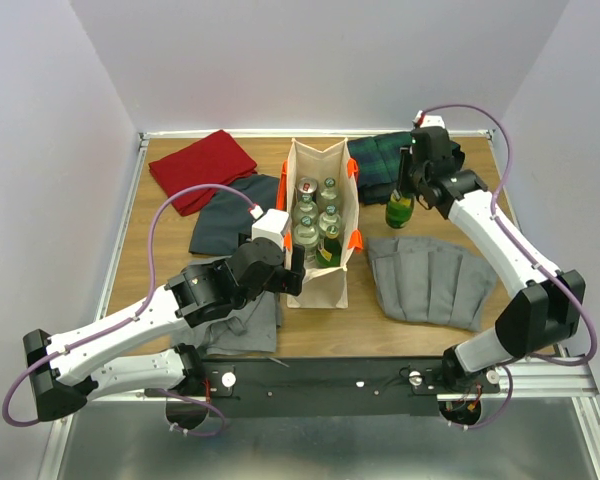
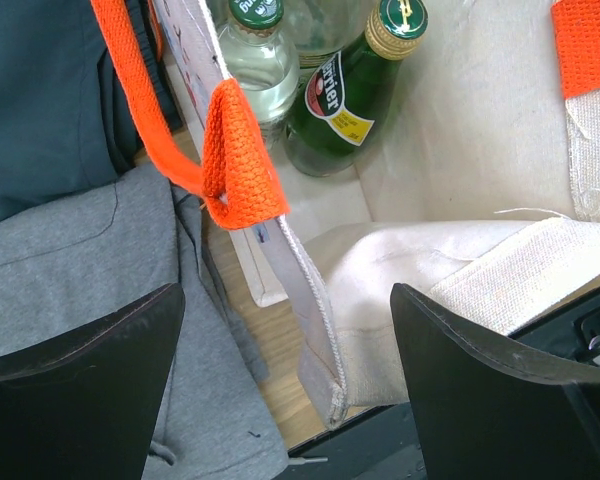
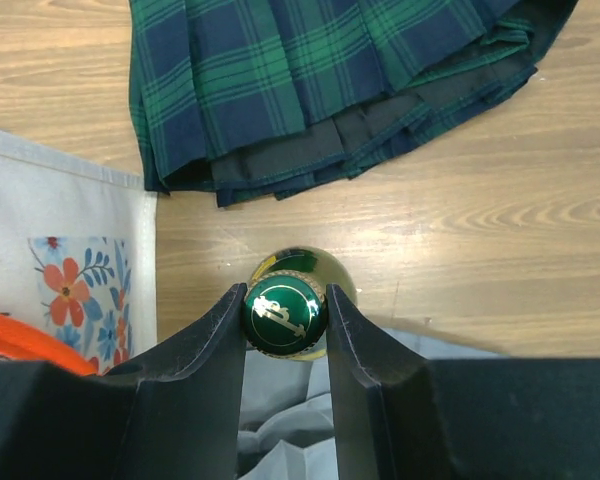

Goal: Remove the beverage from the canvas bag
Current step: Place the drink at the center of the board.

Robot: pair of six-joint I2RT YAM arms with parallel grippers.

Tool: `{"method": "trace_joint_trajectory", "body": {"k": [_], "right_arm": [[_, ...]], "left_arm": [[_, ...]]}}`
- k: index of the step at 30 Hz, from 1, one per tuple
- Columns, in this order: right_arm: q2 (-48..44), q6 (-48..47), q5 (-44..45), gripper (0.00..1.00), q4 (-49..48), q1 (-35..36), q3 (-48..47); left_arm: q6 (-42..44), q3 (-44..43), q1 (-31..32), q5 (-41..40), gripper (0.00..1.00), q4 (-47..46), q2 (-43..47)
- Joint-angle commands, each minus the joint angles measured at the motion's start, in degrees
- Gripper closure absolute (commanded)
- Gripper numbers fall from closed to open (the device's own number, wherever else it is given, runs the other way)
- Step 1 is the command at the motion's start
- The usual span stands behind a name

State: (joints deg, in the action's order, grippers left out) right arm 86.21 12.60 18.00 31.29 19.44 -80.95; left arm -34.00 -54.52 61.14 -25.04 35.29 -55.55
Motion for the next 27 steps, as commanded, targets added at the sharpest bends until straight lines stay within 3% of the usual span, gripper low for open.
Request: {"method": "trace_joint_trajectory", "body": {"k": [1,9,27], "right_arm": [[-5.7,1.3,-0.7,0.99,-17.7,0.1,3.9],[-7.4,0.8,-2.3,0.99,-30.0,0.1,13.4],[-1.0,0.3,-7.0,0.99,-30.1,0.1,9.1]], "left_arm": [[-0.8,0.3,0.3,-1.2,0.07,0.5,0.7],[-1.0,0.0,0.2,-2.0,0.07,1.0,0.9],[-0.8,-0.6,0.2,-2.7,0.07,1.4,0.4]]}}
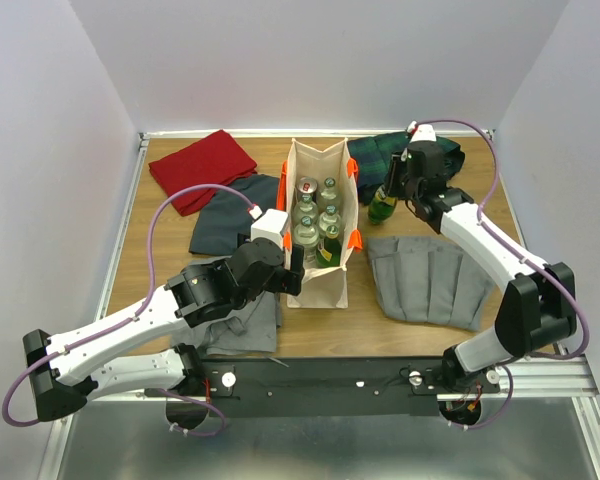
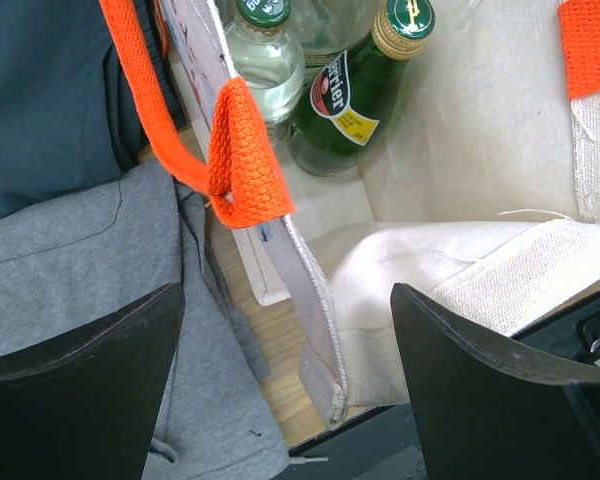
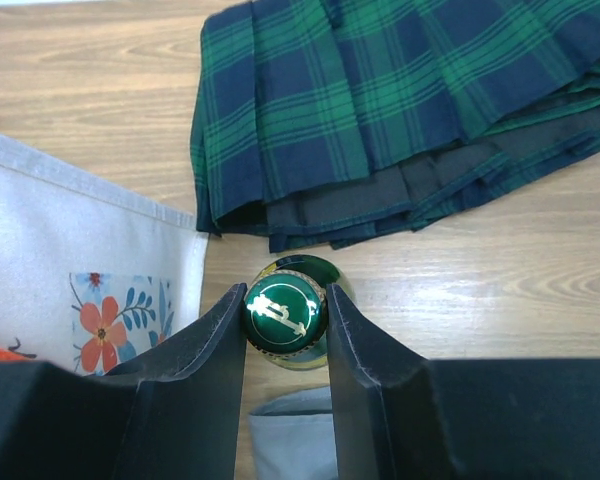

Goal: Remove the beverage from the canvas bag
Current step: Place the drink at the center of the board.

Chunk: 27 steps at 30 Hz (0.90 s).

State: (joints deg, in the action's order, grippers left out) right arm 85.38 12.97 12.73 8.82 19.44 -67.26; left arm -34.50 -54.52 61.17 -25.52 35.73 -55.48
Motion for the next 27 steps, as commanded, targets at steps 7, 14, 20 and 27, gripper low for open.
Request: {"method": "trace_joint_trajectory", "body": {"k": [7,14,20,27], "right_arm": [[2.5,-1.1,-2.5,0.99,-5.8,0.2,-6.8],[5.1,-3.1,-2.7,0.99,-5.7,1.1,-8.2],[7.8,-4.5,-1.4,0.99,-4.6,2.4,-10.3],[8.5,-5.9,0.2,0.99,-4.7,3.8,-10.0]], "left_arm": [[-0.2,-0.5,0.2,-2.7,0.06,1.3,0.6],[-0.2,-0.3,0.2,-3.5,0.06,1.6,0.5],[0.0,-0.6,0.2,-4.2,0.06,2.1,0.1],[-0.3,0.1,0.2,-4.7,0.06,2.0,0.8]]}}
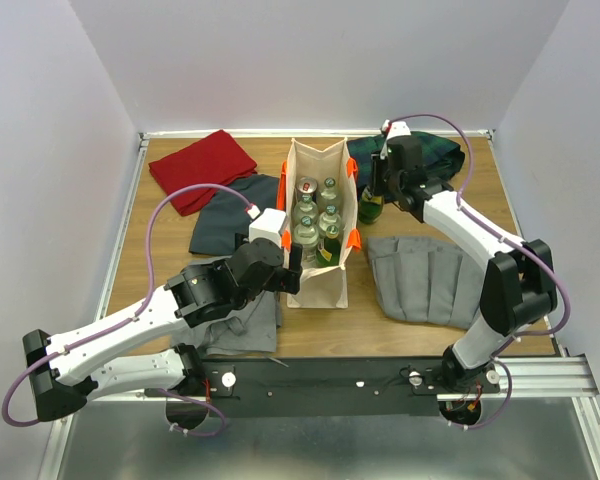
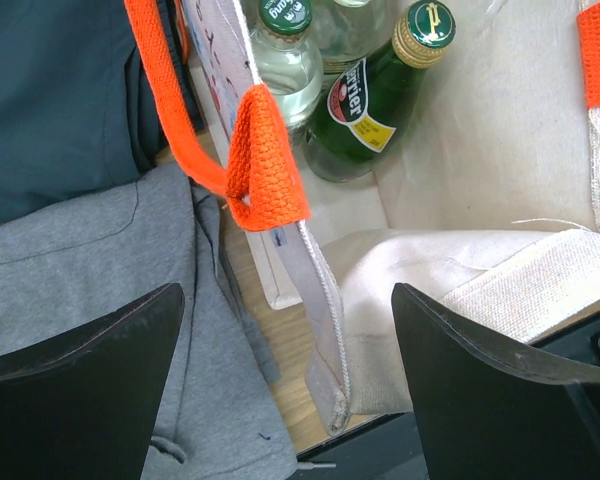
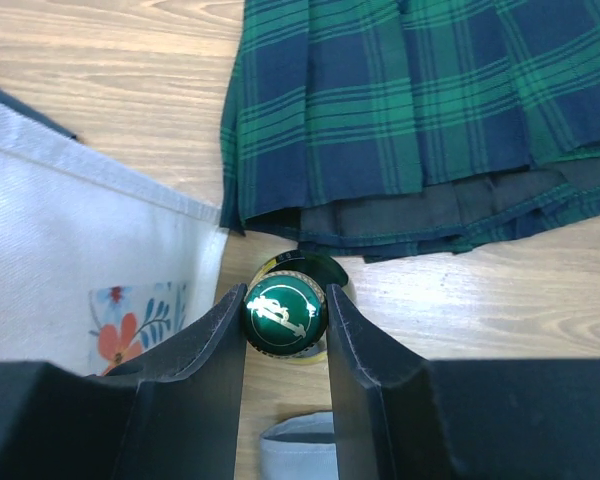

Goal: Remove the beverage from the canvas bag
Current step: Place the drink at the center of the board.

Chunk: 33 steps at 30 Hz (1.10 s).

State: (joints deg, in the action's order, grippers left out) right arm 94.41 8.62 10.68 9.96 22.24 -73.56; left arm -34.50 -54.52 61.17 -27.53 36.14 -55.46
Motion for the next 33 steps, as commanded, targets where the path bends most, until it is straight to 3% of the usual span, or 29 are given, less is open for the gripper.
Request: {"method": "trace_joint_trajectory", "body": {"k": [1,18,29,33], "right_arm": [[-0.4,-1.6,2.6,0.99,-5.9,1.1,-3.6],[1.0,-0.6,8.2,0.99,-11.6,2.4,-0.9],[1.4,3.5,6.3,0.99,-8.1,2.4,-0.1],[1.2,3.8,5.2,0.9,-5.8,2.4,-0.2]], "left_arm": [[-0.3,0.1,0.2,-2.7,0.06,1.7,0.8],[-0.7,0.2,0.1,-3.7,0.06,2.4,1.3],[-0.7,-0.1,0.2,-3.5,0.06,2.5,1.3],[-0.4,-0.3,0.1,-3.4,0.06,2.4,1.2]]}}
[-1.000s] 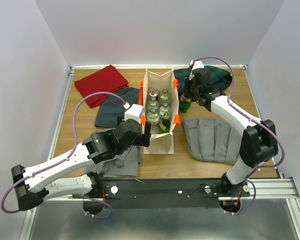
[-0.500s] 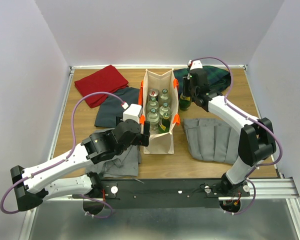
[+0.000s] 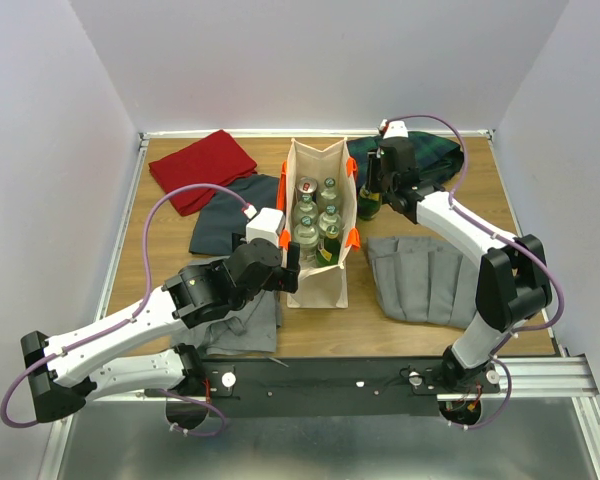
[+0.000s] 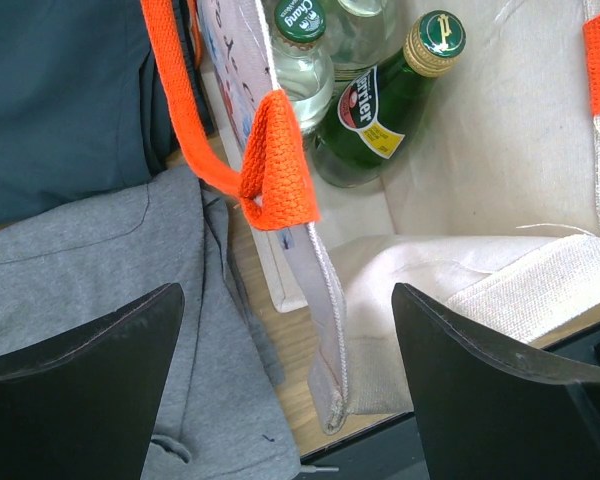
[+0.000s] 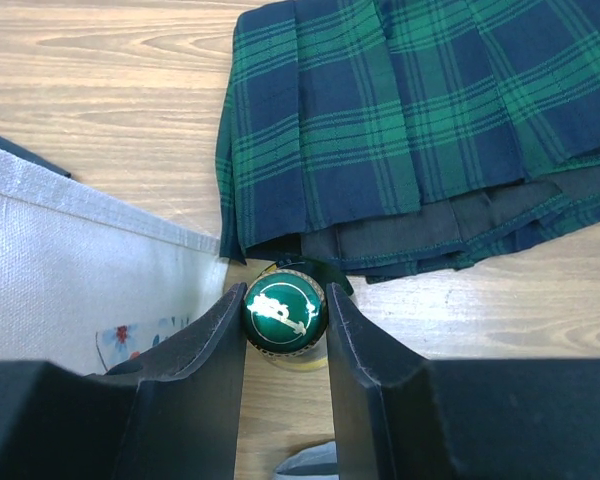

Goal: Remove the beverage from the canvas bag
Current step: Place the drink at the center of the board.

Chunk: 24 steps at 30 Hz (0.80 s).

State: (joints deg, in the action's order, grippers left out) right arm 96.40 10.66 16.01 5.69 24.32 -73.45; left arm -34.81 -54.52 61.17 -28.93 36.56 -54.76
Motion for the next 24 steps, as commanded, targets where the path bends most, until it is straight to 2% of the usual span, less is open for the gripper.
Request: {"method": "trace_joint_trajectory", "body": {"k": [1,4,11,13,18,21,24], "right_arm": [[-0.9,1.7,0.0,0.87,-1.5,0.3,-0.1],[-1.7,1.9,0.2,0.76,-1.4,0.3,0.4],[-2.2,2.3,0.1,0.67,0.4,0.3,0.6],[-2.4,2.4,0.0,0.57,0.7,0.3,0.6],[-3.1,2.4,0.2,0.55,0.9,0.3,1.0],[-3.3,2.4,0.7,0.39,1.5,0.3,0.9],[-3.8,2.6,1.2,0.38,1.9,0.3,1.0]], "left_arm": [[-0.1,-0.4,0.1,-1.9,0.06,2.0,0.5],[0.0,-0.3,0.1,-1.7,0.06,1.6,0.4],[0.5,-0.9,0.2,-1.0,0.06,1.1,-0.3],[0.7,-0.9,0.2,-0.9,0.05,1.1,-0.3],[1.0,-1.0,0.1,-0.7,0.05,0.9,-0.3],[1.1,-1.0,0.1,-0.5,0.05,0.6,-0.2],[1.1,-1.0,0.2,-0.3,0.06,0.5,0.0]]}}
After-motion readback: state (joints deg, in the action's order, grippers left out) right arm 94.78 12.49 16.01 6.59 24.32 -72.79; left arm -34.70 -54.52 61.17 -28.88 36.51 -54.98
